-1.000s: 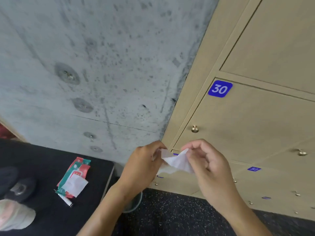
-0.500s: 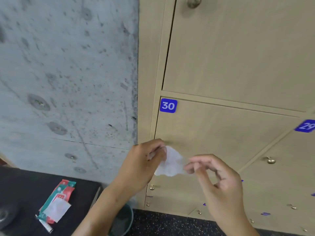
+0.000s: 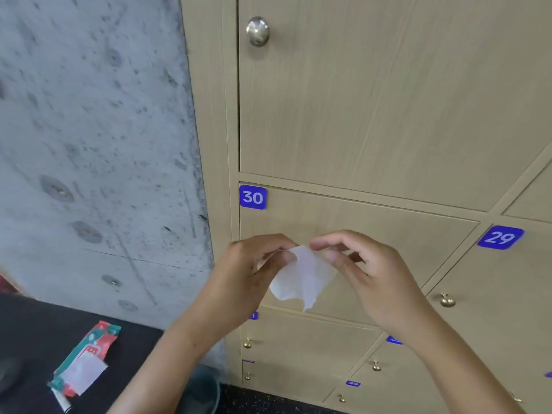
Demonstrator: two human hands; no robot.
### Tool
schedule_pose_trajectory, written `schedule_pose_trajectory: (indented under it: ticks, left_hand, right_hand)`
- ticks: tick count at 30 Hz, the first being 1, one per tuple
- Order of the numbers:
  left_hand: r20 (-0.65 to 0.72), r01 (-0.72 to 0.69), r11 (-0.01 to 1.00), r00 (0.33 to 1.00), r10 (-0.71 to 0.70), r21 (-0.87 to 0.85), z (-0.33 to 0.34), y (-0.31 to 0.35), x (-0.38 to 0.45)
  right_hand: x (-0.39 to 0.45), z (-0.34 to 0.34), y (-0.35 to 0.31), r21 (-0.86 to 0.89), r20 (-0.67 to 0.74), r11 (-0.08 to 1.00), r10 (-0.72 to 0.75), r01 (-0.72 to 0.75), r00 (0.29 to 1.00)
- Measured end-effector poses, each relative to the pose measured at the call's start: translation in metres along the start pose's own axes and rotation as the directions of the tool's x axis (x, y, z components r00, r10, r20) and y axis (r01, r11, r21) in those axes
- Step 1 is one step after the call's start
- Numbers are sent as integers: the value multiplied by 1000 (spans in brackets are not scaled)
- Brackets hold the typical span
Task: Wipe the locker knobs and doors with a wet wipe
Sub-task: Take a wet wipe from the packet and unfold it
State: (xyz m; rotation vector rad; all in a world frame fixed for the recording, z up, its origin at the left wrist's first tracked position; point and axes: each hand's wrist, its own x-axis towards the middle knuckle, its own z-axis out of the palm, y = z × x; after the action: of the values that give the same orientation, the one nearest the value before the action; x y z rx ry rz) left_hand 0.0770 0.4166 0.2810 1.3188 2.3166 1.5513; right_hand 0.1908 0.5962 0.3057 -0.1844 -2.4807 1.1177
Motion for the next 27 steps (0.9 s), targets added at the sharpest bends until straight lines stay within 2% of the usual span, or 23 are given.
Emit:
schedule_pose_trajectory:
  ticks: [4, 7, 11, 13, 16, 19, 22, 26, 27]
  left_hand:
    - [-40, -44, 996, 998, 47, 72, -1, 15, 10]
    - [-26, -103, 989, 994, 107, 106, -7, 21, 19]
    - [-1, -199, 970, 980, 201, 140, -23, 23, 32]
    - [28, -257, 954, 966, 256, 152, -33, 22, 40]
    - [49, -356, 920, 934, 353, 162, -49, 21, 51]
    - [65, -410, 902, 912, 405, 134, -66, 17, 61]
    - [79, -428, 899, 903, 422, 91, -80, 11, 67]
    - [59, -437, 899, 899, 435, 33, -99, -2, 76]
    - [48, -434, 901, 900, 433, 17, -104, -6, 77]
  right_hand:
    - [21, -20, 10, -2, 143, 1000, 11, -11, 990]
    - [32, -18, 25, 94, 196, 994, 31, -50, 980]
    - [41, -4, 38, 267, 221, 936, 174, -231, 960]
    - [43, 6, 39, 340, 252, 890, 225, -304, 941]
    - [47, 18, 36, 516, 272, 789, 218, -333, 937]
    - [58, 32, 31, 760, 277, 555, 195, -339, 941]
    - [68, 45, 24, 879, 261, 380, 124, -289, 957]
    - [80, 52, 5, 903, 157, 375, 162, -208, 974]
    - [82, 54, 0, 893, 134, 403, 181, -198, 974]
